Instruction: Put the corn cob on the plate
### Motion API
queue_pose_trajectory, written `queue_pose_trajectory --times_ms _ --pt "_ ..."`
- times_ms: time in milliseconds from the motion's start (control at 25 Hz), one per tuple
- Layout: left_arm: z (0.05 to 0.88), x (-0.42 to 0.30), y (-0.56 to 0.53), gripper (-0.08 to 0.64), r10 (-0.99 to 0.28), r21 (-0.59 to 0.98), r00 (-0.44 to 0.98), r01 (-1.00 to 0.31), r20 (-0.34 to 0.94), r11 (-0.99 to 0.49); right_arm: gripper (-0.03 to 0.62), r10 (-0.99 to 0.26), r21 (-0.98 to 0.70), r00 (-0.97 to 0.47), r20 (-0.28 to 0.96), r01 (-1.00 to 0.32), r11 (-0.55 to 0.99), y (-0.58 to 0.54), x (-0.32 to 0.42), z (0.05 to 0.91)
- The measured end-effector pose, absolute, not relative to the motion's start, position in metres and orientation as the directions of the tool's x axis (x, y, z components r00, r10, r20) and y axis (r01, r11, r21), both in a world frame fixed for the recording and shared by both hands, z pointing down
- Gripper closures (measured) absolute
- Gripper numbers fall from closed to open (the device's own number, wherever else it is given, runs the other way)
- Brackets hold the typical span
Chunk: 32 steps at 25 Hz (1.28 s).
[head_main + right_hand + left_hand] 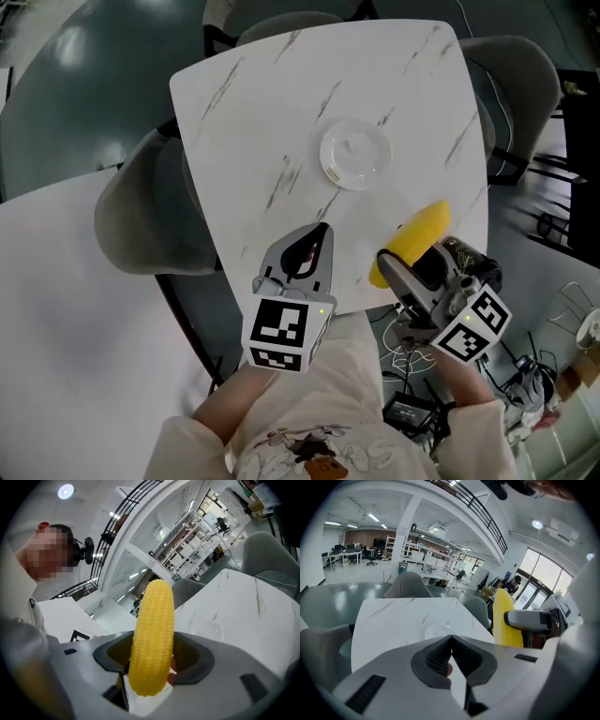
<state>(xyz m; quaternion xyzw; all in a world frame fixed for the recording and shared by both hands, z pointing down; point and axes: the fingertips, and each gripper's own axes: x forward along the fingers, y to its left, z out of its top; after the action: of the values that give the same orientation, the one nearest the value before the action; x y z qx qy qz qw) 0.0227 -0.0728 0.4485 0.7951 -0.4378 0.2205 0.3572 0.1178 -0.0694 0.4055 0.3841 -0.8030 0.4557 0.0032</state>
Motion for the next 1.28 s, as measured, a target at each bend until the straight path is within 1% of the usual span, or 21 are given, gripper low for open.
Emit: queue_pose_trajectory --times_ms 240,560,680,960,1280 --pt "0.473 0.017 -0.089 0.552 -0.565 0.379 0.497 -0.868 0.659 -0.322 0.337 -0.578 -0.701 -0.696 0.426 -0.658 0.275 -0.090 0.113 0.442" --pt "0.504 0.010 -0.099 0.552 -0.570 0.395 0.487 -0.873 0.662 -0.287 0.337 -0.572 -0.664 -0.654 0.495 -0.710 0.236 -0.110 0.105 0.477" --pt "0.514 0.011 -0.104 0.552 -0.567 0.402 0.486 -0.873 0.665 -0.277 0.337 -0.575 -0.640 -0.631 0.520 -0.734 0.227 -0.117 0.104 0.492" --pt "0.541 0.011 -0.108 0.552 -0.547 0.395 0.478 -0.878 0.687 -0.270 0.337 -0.536 -0.576 -0.576 0.617 -0.795 0.192 -0.128 0.106 0.536" --pt "0.564 0.010 -0.110 0.551 -0.534 0.383 0.463 -0.886 0.707 -0.262 0.337 -0.515 -0.525 -0.531 0.673 -0.833 0.173 -0.138 0.105 0.566"
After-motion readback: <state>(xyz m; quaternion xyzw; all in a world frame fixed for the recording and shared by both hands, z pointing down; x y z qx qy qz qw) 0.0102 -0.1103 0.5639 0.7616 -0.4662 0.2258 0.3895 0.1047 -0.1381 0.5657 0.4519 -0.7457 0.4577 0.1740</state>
